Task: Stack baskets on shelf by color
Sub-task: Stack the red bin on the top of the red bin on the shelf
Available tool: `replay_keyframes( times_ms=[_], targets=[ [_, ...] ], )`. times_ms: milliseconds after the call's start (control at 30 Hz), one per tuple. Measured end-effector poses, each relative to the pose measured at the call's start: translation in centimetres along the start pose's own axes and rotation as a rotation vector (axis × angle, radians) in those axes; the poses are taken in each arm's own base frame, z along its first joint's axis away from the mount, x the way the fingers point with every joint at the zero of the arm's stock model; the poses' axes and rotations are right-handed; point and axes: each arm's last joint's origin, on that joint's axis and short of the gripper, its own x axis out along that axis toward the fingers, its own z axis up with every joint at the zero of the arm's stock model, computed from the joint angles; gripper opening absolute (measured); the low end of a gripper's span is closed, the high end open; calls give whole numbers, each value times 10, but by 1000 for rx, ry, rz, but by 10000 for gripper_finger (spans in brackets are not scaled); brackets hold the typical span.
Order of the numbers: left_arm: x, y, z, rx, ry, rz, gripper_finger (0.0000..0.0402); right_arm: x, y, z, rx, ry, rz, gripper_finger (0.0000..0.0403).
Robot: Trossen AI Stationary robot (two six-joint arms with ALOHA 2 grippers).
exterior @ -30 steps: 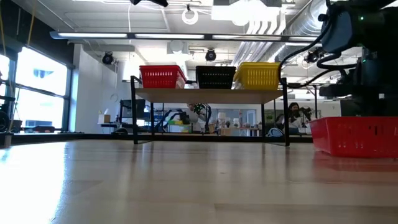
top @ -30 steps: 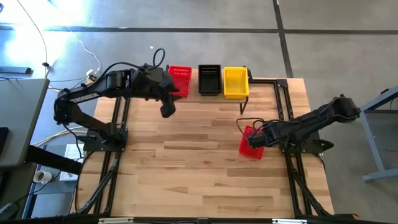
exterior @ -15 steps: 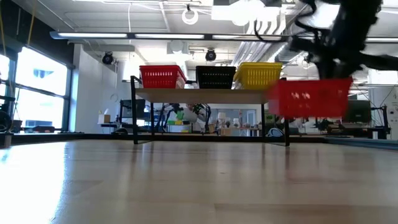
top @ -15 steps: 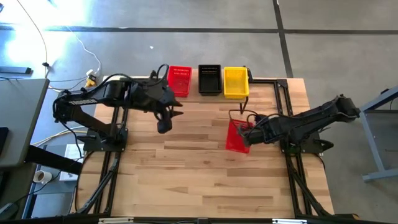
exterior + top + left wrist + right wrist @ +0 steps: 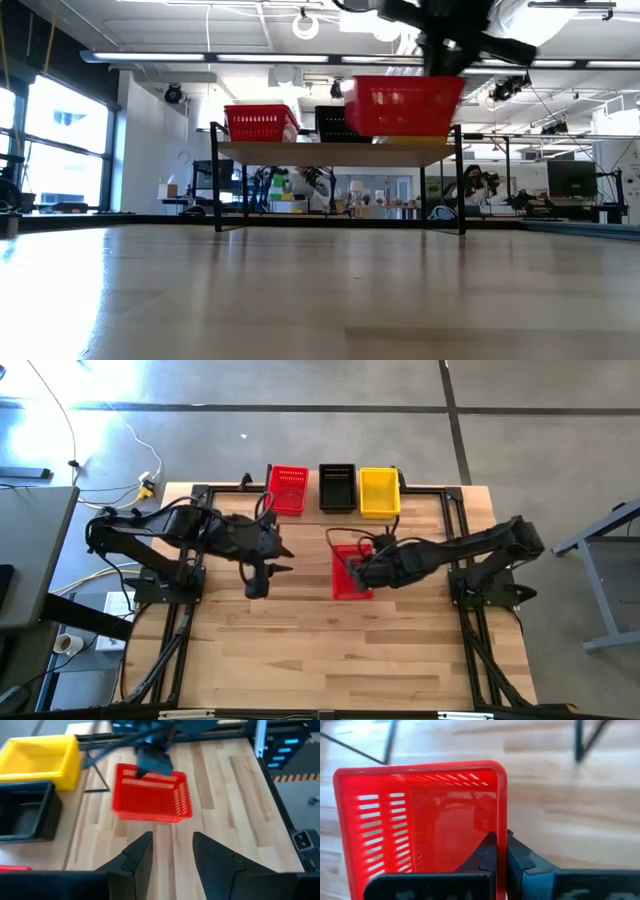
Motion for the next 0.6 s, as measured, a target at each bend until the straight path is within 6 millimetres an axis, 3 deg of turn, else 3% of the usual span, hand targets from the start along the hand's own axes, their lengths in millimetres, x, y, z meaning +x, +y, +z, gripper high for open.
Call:
replay_keyframes(
  times_ms=[333,600],
  targets=[
    [21,-35,-6,79,97,-29,129,-10,56,27,-156,-102,86,0],
    [51,-57,-11,158,169,108,129,-16,72,40,-204,-167,150,0]
  ],
)
